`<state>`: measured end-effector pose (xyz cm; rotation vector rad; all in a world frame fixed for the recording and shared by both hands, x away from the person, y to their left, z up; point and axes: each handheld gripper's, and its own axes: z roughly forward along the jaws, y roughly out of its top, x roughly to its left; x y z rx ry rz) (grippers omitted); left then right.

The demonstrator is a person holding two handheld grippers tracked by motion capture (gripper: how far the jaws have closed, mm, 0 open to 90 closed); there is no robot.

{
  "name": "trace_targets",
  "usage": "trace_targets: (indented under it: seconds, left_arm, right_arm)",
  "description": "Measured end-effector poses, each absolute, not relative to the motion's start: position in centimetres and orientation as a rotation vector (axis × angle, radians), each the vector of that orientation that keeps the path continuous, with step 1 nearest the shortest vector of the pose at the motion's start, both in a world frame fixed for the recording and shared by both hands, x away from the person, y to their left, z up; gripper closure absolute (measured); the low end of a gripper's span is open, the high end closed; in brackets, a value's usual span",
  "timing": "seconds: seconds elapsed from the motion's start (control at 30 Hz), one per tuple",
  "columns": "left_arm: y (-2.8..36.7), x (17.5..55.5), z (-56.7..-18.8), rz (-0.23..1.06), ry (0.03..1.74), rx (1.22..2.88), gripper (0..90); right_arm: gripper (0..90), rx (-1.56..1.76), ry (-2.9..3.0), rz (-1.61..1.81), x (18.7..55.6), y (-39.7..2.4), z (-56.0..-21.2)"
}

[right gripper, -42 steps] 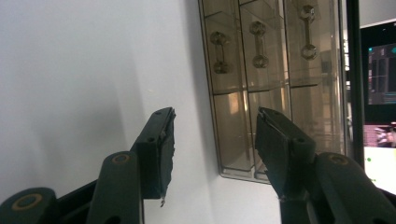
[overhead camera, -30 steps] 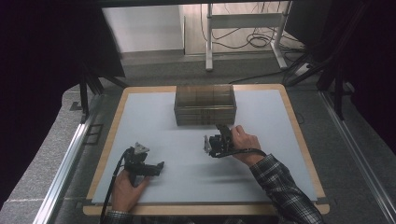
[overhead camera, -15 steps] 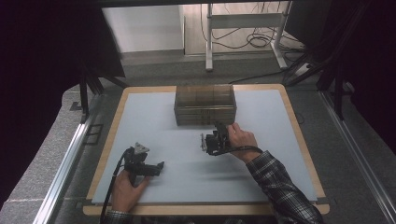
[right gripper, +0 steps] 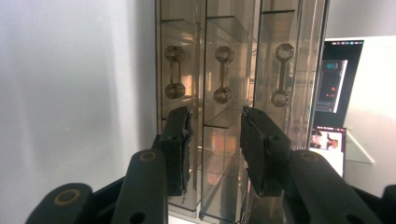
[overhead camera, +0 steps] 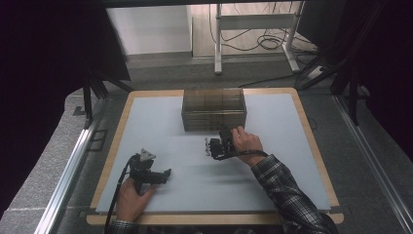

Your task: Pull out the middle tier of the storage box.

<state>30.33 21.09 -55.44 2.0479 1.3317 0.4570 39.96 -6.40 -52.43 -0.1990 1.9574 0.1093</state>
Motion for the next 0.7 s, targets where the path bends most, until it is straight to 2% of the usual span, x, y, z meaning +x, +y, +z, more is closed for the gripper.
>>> trace_targets:
  seconds: [0.7]
  left_arm:
    - [21.1, 30.3, -55.4, 0.457, 1.332, 2.047, 0.0]
  right_arm:
    - [71.7, -0.184, 1.908, 0.086, 41.5, -5.4, -53.3]
